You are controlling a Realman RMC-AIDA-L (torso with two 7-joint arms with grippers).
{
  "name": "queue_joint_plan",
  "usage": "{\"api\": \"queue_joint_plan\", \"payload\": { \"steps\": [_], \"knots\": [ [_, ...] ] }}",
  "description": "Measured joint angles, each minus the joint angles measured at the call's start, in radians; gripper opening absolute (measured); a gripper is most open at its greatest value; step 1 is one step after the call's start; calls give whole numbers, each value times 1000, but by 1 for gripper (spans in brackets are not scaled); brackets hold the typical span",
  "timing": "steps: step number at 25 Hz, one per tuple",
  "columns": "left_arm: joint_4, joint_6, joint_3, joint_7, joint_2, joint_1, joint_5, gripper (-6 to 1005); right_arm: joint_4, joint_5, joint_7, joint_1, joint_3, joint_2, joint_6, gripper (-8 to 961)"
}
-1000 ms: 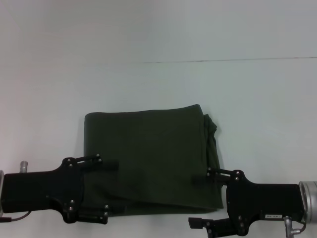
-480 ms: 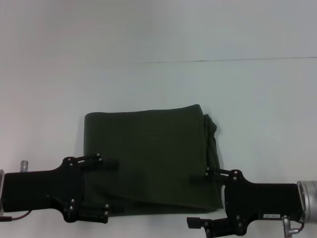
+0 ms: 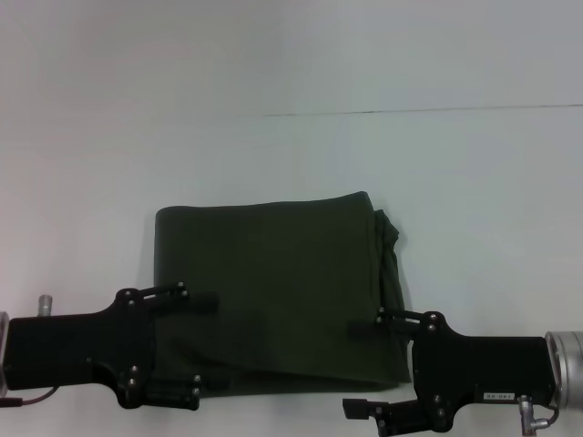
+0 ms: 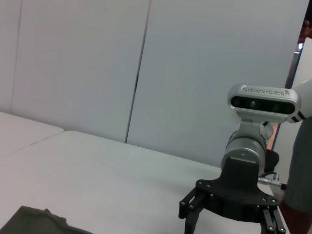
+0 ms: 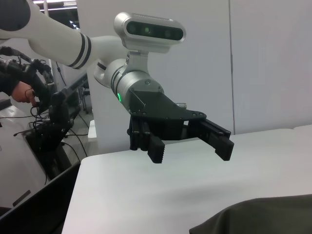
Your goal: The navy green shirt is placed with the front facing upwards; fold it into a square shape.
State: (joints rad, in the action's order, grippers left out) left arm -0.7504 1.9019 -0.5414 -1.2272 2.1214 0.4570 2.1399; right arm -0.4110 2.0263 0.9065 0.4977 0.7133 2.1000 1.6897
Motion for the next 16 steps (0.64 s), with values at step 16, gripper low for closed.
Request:
{"api": "queue_joint_plan", "payload": {
  "steps": [16],
  "knots": [
    [1,0,0,0,0,17,0,919,10,0,0,0,-2,0,-6,914]
  ]
}}
